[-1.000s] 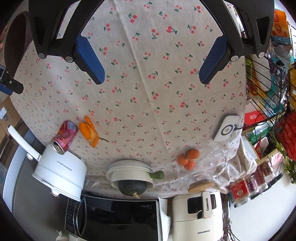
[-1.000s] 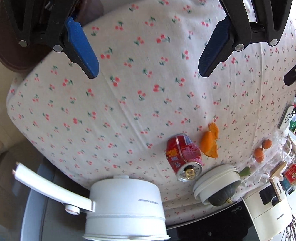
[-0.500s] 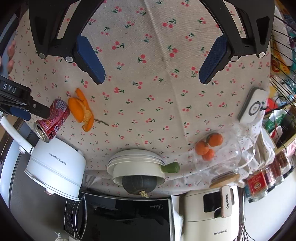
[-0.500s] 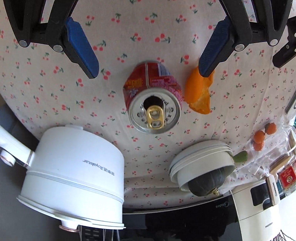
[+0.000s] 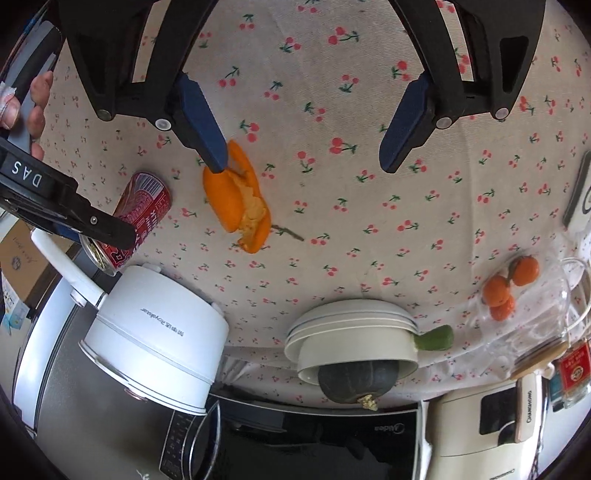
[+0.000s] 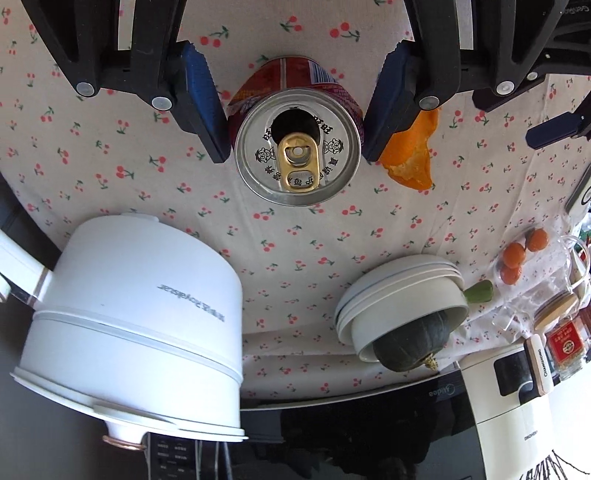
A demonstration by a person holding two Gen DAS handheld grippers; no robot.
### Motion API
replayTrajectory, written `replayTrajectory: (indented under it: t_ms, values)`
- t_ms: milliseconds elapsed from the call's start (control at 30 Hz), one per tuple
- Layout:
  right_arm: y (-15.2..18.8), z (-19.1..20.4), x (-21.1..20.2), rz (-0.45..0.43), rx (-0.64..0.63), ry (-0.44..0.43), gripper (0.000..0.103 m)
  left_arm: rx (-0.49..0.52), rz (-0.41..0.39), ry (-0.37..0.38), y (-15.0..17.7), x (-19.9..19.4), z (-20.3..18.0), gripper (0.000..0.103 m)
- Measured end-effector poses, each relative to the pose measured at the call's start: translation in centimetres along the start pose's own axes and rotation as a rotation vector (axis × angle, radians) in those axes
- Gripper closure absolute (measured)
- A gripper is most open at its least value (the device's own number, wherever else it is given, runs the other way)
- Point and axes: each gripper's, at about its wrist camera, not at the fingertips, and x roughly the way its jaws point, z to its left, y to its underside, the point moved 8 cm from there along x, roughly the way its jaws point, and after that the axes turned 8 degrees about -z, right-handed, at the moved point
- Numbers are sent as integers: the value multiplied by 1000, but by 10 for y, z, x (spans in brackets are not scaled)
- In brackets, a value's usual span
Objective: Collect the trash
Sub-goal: 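Grasp the orange peel with the left gripper and lift it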
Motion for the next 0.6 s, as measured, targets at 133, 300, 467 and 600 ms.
replayTrajectory:
  t_ms: [133,300,467,600]
  values:
    - [-2,-23,-15,-10,19,13,40,13,0,49,-10,16,-30,21]
    - [-2,-49,-30,-23,32,33,40,11,56,18,-13,42,-46,30]
    - [6,-64,-34,-5,33,44,40,6,134,-4,-4,59,-47,58]
    - [12,-65,-35,19,26,37,40,44,157,-7,-4,48,-52,74]
